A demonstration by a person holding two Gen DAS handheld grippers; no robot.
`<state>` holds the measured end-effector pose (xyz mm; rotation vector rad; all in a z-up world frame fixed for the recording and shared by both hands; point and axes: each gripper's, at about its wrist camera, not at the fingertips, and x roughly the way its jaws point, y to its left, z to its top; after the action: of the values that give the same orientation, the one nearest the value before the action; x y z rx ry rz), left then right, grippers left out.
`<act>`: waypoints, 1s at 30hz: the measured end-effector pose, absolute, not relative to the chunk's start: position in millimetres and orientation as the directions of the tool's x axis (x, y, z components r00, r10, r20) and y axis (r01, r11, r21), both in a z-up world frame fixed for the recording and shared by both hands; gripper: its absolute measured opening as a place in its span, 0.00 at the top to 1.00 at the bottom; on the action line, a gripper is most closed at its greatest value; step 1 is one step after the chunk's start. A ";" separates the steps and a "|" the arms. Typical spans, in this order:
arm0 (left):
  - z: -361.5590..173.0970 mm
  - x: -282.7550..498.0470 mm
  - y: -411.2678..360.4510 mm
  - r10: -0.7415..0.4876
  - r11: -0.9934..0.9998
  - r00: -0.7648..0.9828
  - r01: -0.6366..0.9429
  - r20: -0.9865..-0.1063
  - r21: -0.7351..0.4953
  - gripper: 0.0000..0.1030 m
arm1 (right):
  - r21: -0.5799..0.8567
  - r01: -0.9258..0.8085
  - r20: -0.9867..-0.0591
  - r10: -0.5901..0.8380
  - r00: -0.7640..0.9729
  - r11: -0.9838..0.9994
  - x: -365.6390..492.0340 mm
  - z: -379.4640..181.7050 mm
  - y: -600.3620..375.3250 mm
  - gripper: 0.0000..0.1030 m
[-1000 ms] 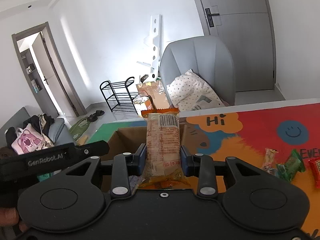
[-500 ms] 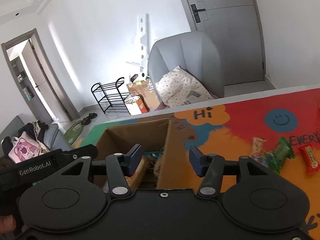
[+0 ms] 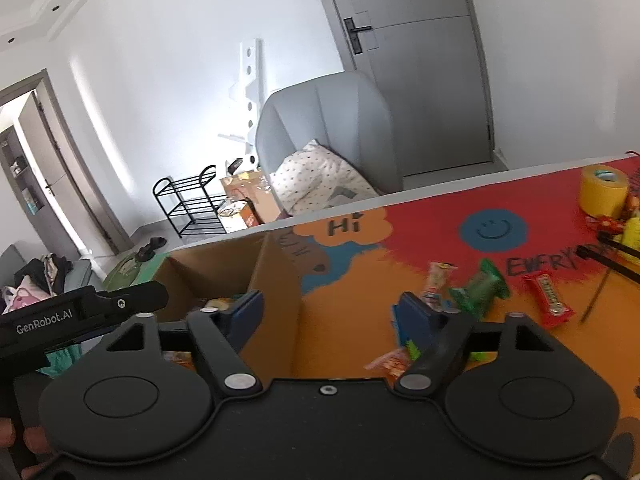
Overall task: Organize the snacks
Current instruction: 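Move both grippers back to the snack pile on the table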
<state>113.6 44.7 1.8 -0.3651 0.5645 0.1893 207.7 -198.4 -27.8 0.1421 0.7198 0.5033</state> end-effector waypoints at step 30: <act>-16.7 149.9 -78.4 -0.037 0.979 0.754 -0.103 -0.655 -0.174 0.07 | 0.323 -0.213 -0.625 0.376 0.684 0.922 214.5 -50.6 -325.9 0.00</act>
<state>149.9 -78.4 -16.7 -0.2048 0.7165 0.0359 214.5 -325.9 -50.6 0.2323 0.7485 0.3333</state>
